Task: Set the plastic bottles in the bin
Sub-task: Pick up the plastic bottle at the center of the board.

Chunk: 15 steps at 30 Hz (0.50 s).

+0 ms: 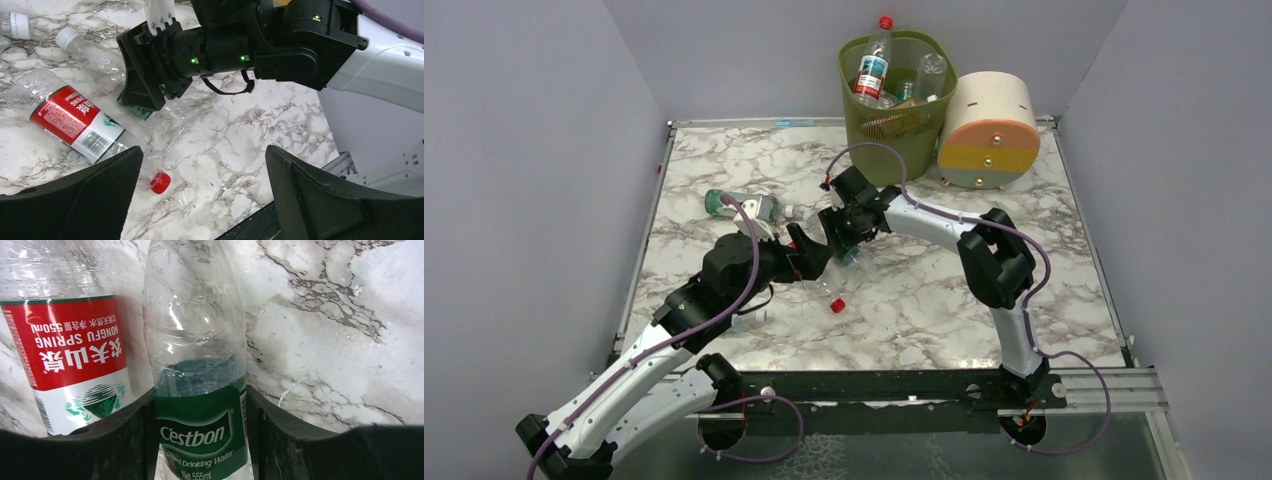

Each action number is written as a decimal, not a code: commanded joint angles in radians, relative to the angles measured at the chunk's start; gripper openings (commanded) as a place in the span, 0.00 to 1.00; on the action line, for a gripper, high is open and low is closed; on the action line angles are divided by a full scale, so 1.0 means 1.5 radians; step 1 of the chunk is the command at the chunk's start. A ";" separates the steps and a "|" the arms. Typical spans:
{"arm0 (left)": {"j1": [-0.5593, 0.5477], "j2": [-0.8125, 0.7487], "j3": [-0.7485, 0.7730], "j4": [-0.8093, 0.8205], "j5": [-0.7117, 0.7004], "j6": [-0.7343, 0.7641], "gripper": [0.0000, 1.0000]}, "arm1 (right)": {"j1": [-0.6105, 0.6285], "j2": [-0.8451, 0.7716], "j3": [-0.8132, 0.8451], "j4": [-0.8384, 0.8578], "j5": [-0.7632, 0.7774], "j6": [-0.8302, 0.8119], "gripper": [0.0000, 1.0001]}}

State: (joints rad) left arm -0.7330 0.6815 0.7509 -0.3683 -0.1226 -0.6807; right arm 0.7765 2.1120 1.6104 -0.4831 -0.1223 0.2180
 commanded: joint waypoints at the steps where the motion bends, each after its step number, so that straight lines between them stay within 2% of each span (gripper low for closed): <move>1: 0.002 -0.006 0.029 0.008 -0.009 0.005 0.99 | 0.005 -0.029 0.029 -0.024 0.033 -0.005 0.53; 15: 0.002 -0.048 0.013 -0.013 -0.045 0.000 0.99 | 0.003 -0.139 0.128 -0.077 0.071 -0.017 0.52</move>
State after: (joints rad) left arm -0.7330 0.6495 0.7628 -0.3702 -0.1478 -0.6804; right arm 0.7769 1.9823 1.7336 -0.5602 -0.0704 0.2119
